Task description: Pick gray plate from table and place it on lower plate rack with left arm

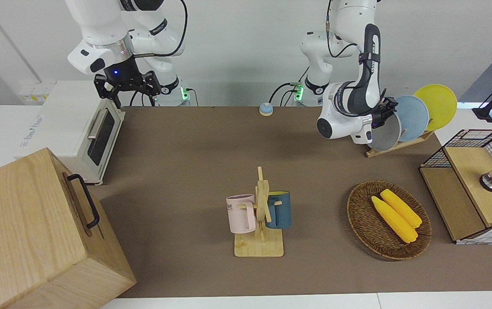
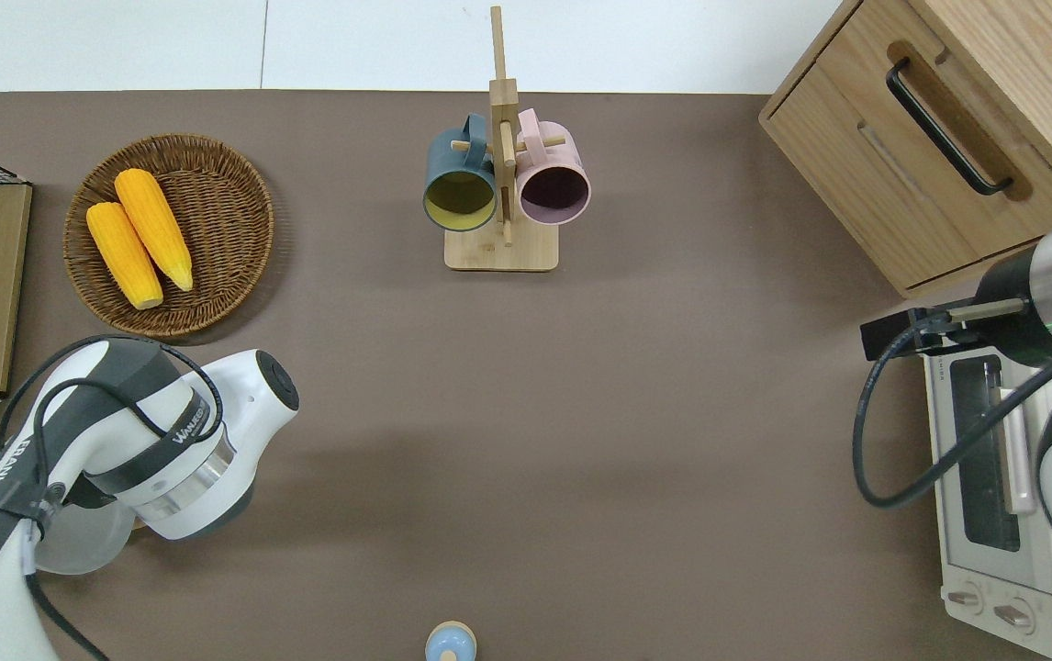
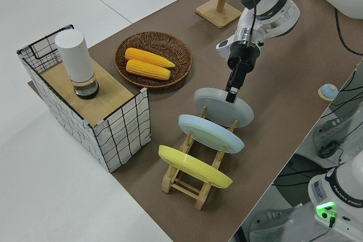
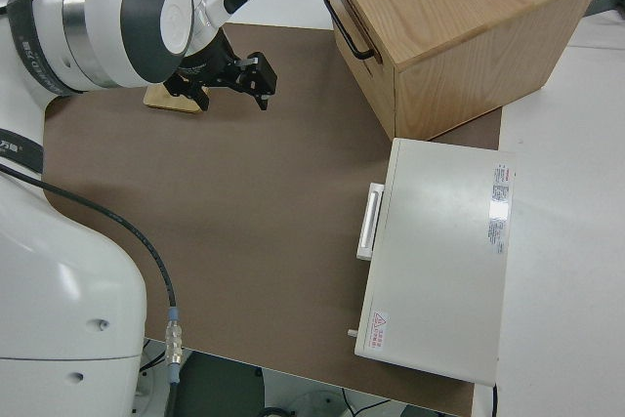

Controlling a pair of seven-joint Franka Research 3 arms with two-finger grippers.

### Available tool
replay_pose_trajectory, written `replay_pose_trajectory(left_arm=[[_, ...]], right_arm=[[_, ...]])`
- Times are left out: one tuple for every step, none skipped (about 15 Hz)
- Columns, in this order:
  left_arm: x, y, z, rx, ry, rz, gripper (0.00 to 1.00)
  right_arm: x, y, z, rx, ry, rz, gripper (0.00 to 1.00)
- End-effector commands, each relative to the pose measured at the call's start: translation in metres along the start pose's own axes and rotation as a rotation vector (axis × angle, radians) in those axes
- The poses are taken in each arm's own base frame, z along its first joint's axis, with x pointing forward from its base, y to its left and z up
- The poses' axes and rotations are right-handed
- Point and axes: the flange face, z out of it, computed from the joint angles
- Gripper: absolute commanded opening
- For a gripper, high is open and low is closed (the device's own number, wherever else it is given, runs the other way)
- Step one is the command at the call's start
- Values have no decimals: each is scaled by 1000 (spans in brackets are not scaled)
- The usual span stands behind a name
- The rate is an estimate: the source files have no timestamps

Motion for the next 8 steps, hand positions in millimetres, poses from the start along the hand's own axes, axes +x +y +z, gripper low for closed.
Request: replay_pose_trajectory(left_arm=[[2,0,-4,23,12,-14,627],[2,0,-5,22,13,-14,996],[3,0,-5,21,14,-14,998],[3,0,-5,21,14,-14,998],[3,0,-5,21,14,-8,1000],[2,0,-5,22,13,-4,1000],[3,-1,-5,20,13,3,1000],[5,-3,-6,20,11,12,1000]], right_arm=[[-2,1,-4,-2,-4,14,983],[-2,1,-4,-2,-4,14,983],[-3,1,-4,-2,-3,14,983],[-2,1,-4,-2,-4,14,983],[-3,1,-4,-2,-3,14,983],[-3,1,-4,-2,-3,14,983],[-3,1,-4,-2,-3,14,983],[-3,1,-4,-2,-3,14,983]])
